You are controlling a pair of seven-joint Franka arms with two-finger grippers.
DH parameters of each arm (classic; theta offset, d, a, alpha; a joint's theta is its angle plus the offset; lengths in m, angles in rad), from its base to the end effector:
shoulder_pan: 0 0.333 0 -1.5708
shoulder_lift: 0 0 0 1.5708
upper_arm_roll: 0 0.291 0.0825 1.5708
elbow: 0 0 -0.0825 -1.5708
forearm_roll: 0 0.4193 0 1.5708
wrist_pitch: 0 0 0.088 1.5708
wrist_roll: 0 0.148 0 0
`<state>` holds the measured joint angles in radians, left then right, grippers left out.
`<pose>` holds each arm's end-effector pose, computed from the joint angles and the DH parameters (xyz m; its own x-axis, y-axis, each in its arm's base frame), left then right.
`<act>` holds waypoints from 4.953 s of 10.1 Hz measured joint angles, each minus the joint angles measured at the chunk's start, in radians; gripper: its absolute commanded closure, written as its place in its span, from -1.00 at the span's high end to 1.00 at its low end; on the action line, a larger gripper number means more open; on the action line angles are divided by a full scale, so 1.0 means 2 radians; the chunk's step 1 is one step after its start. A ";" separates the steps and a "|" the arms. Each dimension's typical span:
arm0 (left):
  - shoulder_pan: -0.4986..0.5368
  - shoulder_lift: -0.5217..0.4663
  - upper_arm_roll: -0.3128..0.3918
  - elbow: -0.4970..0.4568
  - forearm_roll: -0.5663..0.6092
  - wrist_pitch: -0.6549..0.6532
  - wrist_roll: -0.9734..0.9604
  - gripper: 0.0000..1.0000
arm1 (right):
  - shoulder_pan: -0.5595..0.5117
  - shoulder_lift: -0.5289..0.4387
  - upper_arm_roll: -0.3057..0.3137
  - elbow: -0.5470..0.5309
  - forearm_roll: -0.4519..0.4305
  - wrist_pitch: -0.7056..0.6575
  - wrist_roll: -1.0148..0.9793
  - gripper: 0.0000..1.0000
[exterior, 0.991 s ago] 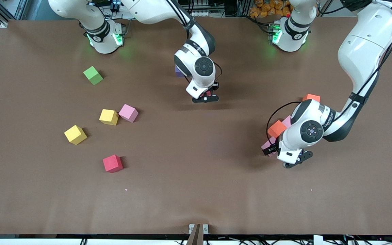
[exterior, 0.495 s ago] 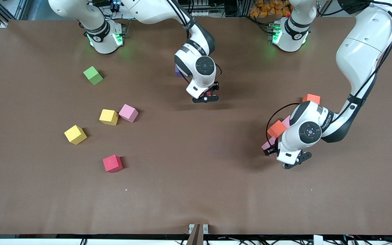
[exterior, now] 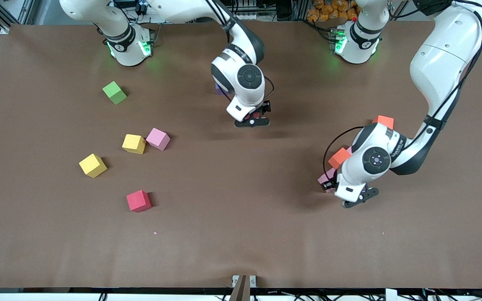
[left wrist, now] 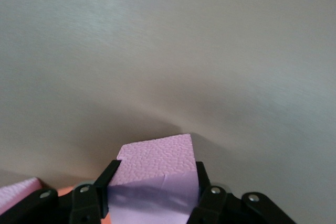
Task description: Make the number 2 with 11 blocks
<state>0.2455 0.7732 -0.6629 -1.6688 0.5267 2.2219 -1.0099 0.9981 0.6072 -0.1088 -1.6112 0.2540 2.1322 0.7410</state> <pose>0.6453 -0.2316 0.1418 0.9226 0.3834 -0.0427 0.3841 -0.9233 0.0084 0.4188 0.5545 0.1857 0.9868 0.0241 -0.1601 0.0172 -0.9989 -0.0439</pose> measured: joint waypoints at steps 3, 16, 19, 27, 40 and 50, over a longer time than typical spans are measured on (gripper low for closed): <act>-0.008 -0.009 -0.054 0.001 0.000 -0.035 -0.101 -0.07 | -0.052 -0.038 -0.020 0.000 0.000 -0.021 0.001 1.00; -0.193 -0.009 -0.148 -0.004 -0.007 -0.082 -0.861 -0.10 | -0.332 0.054 -0.020 0.037 -0.019 0.070 0.009 1.00; -0.198 -0.009 -0.148 -0.004 -0.026 -0.058 -0.871 -0.10 | -0.335 0.070 -0.022 0.045 -0.024 0.080 0.042 1.00; -0.290 0.004 -0.079 -0.012 -0.025 -0.027 -0.872 -0.10 | -0.333 0.070 -0.030 0.068 -0.059 0.056 0.162 1.00; -0.289 0.004 -0.052 -0.047 0.003 0.012 -0.872 -0.10 | -0.354 0.094 -0.028 0.054 -0.071 0.088 0.167 1.00; -0.294 0.004 -0.044 -0.060 0.003 0.025 -0.872 -0.10 | -0.337 0.092 -0.027 0.054 -0.071 0.075 0.169 -0.87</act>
<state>-0.3421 0.7816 -0.7507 -1.7896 0.5319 2.2728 -2.7544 0.3250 0.7909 -0.1627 -1.5022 0.1130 2.2829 1.0796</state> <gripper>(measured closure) 0.436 0.441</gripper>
